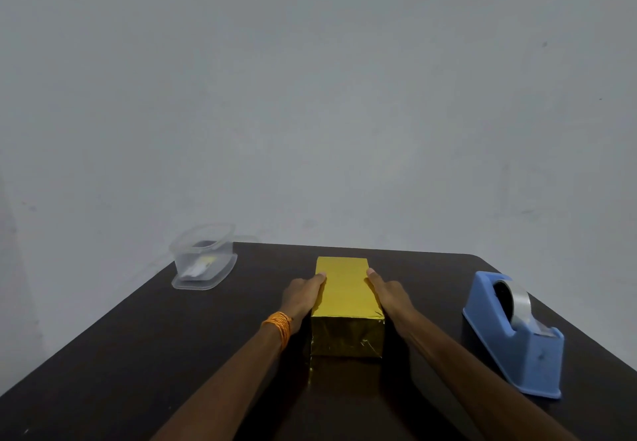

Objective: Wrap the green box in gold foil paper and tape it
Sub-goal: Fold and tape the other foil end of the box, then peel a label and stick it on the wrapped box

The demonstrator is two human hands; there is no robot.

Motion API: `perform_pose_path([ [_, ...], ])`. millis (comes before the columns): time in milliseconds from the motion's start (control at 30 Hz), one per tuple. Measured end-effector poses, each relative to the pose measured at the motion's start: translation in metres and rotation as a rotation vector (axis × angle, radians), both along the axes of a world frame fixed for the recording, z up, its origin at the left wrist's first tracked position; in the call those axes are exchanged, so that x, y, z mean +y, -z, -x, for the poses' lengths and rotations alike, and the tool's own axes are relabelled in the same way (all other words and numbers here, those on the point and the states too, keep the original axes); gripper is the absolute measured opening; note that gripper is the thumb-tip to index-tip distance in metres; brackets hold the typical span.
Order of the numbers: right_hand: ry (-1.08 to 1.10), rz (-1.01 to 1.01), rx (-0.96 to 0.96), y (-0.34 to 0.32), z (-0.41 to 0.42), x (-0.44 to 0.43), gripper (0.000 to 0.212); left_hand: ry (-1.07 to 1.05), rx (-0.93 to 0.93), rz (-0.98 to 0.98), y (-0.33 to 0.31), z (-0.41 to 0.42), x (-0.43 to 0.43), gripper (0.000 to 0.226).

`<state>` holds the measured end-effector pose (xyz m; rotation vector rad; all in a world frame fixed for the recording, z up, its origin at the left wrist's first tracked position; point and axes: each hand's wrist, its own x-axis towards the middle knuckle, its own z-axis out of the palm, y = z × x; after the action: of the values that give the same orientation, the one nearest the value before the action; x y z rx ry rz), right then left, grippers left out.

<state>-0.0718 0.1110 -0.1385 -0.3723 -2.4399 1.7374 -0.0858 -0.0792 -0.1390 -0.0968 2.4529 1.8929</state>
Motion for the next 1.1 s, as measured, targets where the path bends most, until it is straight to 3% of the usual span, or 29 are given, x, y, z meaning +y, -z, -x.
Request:
perform_pose_path([
  [333, 0.003, -0.092, -0.014, -0.010, -0.006, -0.001, 0.050, -0.006, 0.002, 0.049, -0.008, -0.005, -0.001, 0.048],
  [633, 0.064, -0.384, 0.236, -0.042, -0.007, -0.008, 0.058, -0.065, 0.175, -0.011, -0.031, -0.007, -0.018, 0.038],
  [833, 0.031, -0.325, 0.373, -0.062, -0.012, -0.029, 0.041, -0.077, 0.323, -0.015, -0.055, -0.011, -0.034, 0.039],
  [1100, -0.142, -0.334, 0.536, -0.086, -0.010, -0.110, 0.031, -0.218, 0.540, 0.139, -0.088, -0.027, -0.103, 0.040],
])
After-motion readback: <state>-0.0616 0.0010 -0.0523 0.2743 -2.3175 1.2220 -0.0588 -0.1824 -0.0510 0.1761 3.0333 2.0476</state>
